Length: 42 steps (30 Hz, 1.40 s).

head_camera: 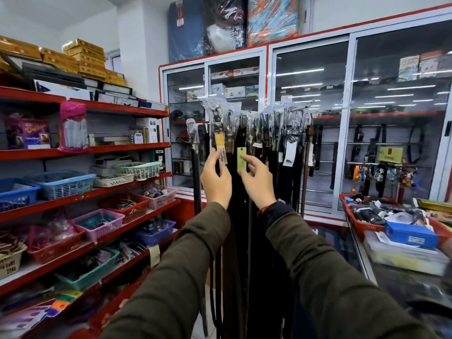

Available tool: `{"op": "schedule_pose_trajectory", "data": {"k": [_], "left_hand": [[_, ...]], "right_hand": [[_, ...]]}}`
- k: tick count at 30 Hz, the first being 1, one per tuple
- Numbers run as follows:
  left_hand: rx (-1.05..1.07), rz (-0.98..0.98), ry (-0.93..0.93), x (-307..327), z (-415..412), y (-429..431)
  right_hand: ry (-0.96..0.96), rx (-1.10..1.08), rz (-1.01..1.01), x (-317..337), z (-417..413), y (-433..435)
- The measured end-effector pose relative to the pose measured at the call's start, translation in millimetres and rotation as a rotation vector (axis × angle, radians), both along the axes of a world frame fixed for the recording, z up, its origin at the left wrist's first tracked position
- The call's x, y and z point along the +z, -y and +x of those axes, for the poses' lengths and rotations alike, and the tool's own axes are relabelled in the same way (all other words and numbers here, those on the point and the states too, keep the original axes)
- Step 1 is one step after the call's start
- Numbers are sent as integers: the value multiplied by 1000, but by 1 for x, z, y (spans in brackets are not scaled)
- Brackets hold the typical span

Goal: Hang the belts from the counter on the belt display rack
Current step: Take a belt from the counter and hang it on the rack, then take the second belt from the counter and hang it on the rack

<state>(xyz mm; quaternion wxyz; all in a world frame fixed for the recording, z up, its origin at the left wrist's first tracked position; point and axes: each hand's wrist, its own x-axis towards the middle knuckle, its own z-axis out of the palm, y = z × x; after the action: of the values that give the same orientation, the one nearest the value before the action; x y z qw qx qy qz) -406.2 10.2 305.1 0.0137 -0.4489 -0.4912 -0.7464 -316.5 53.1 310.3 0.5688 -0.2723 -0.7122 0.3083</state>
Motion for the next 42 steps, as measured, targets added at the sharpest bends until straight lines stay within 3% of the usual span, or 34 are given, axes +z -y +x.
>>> {"op": "schedule_pose_trajectory", "data": {"k": [5, 11, 17, 27, 32, 35, 38, 42], "left_hand": [[65, -68, -295, -60, 34, -3], [12, -217, -483, -137, 93, 6], [-107, -344, -620, -207, 158, 16], [-433, -490, -832, -292, 267, 41], [-844, -595, -1026, -308, 320, 58], [-1035, -659, -1246, -313, 348, 68], [-1080, -640, -1402, -320, 372, 80], [-1015, -581, -1455, -321, 388, 88]], "right_hand": [[-9, -253, 108, -62, 47, 5], [245, -543, 150, -140, 120, 17], [490, -771, 64, -211, 198, 46], [675, -1070, -318, -304, 318, 120], [720, -1201, -581, -330, 372, 156], [679, -1260, -778, -333, 396, 169], [600, -1310, -957, -332, 414, 181], [444, -1279, -949, -335, 428, 192]]}}
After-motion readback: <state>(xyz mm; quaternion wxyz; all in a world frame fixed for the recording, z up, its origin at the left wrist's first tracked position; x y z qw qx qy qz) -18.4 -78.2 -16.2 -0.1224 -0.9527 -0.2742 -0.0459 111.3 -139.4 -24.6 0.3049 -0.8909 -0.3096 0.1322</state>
